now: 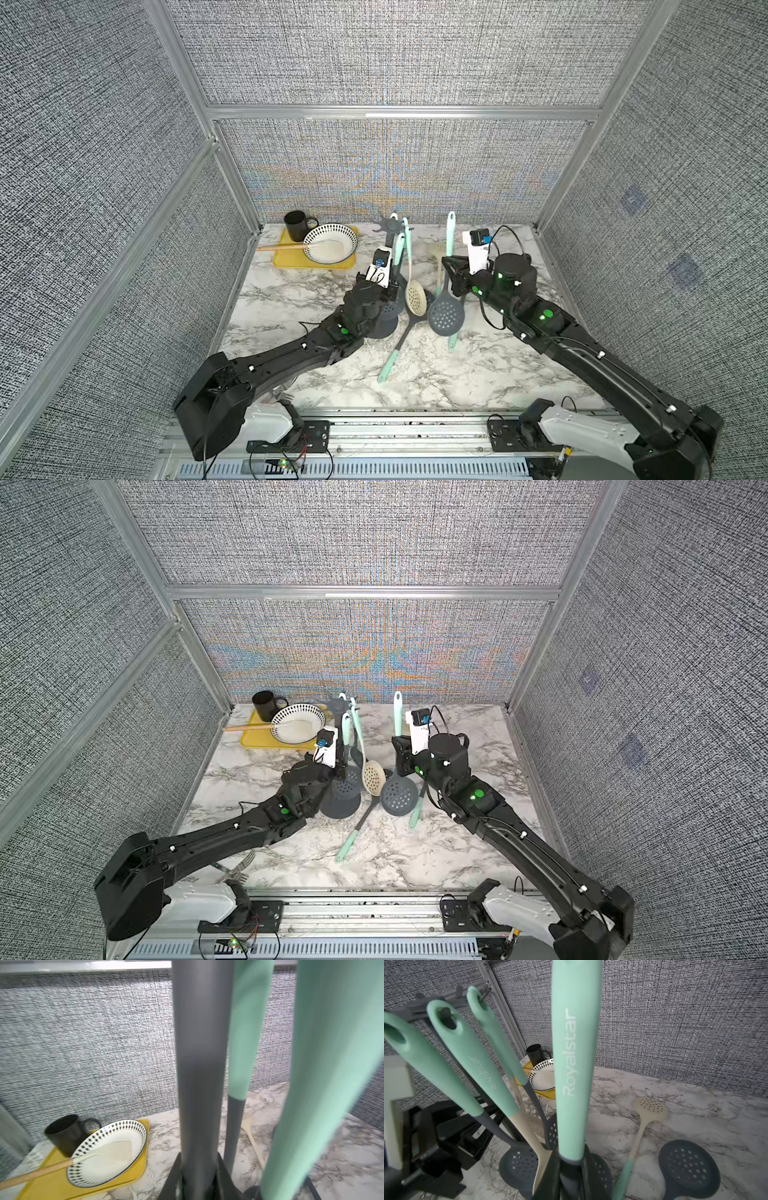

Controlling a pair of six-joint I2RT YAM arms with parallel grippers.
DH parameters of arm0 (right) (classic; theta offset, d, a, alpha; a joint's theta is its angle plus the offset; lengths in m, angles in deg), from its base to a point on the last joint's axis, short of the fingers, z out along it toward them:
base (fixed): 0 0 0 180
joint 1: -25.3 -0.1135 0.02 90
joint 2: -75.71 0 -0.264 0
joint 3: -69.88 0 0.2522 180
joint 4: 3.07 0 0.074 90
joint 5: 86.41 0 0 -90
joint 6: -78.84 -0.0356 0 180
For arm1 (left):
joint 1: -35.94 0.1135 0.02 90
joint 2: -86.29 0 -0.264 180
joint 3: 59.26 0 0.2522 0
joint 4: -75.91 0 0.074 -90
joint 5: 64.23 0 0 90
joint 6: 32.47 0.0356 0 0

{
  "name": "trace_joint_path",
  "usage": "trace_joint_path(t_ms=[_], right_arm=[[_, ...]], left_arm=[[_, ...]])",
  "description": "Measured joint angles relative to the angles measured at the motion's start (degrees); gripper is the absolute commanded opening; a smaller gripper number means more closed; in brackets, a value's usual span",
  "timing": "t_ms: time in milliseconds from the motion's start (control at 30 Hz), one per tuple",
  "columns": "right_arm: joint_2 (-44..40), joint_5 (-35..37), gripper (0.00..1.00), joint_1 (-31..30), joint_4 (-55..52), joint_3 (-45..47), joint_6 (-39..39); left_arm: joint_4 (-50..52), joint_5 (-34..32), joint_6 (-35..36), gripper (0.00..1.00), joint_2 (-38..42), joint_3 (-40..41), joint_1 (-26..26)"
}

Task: Hang the skimmer on the kitchen utensil rack
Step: Adjust the rack at the center of the board.

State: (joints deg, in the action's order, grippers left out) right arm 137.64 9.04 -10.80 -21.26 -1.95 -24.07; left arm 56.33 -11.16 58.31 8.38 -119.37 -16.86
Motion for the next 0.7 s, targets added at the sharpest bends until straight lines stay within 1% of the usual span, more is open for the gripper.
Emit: trace_joint_path(t_ms=[33, 67, 100, 133, 200, 267, 333, 433, 533, 600, 700], right_arm=[[0.02, 0.55, 0.0, -0.24, 0.02, 0.02, -0.07], [0.02, 1.16, 0.0, -0.31, 0.02, 0.02, -0.24], [0.0, 1.66, 0.0, -0.37, 0.04, 0.04, -0.44], [0.0, 1.81, 0.0, -0.44, 0.07, 0.07, -0.52], [-0.09, 2.08, 0.0, -0.59, 0.13, 0.31, -0.68], [-0.2, 2.14, 0.0, -0.57, 0.13, 0.42, -0.66], [-0.31, 1.86, 0.0, -0.52, 0.28, 0.42, -0.59], [-0.33, 0.33, 0.0, -0.52, 0.81, 0.46, 0.39], [-0.57, -2.67, 0.0, -0.46, 1.64, 0.81, 2.71], [-0.7, -5.33, 0.0, -0.11, 1.68, 0.81, 4.85], [-0.59, -10.67, 0.0, 1.6, 1.22, 0.0, 8.13]], left_arm=[[-0.9, -2.27, 0.31, 0.02, -0.85, -0.33, -0.83], [-1.57, -4.17, 0.28, 0.05, -1.46, -0.48, -1.33], [-2.25, -5.68, 0.07, 0.1, -1.88, -0.52, -1.57], [-2.69, -6.73, -0.31, 0.17, -2.12, -0.5, -1.66], [-3.32, -8.66, -1.42, 0.38, -2.23, -0.13, -1.79], [-3.58, -9.94, -1.03, 0.55, -1.99, 0.48, -1.84], [-3.67, -11.39, -1.36, 0.67, -1.31, 1.29, -1.81], [-3.8, -11.72, -1.62, 0.83, 0.35, 2.36, -1.79], [-3.61, -10.47, -1.64, 0.94, 2.8, 3.78, -1.81], [-1.92, -8.92, -1.66, 0.96, 4.94, 4.39, -1.6], [1.77, -3.87, -2.4, 0.97, 9.14, 5.75, -0.31]])
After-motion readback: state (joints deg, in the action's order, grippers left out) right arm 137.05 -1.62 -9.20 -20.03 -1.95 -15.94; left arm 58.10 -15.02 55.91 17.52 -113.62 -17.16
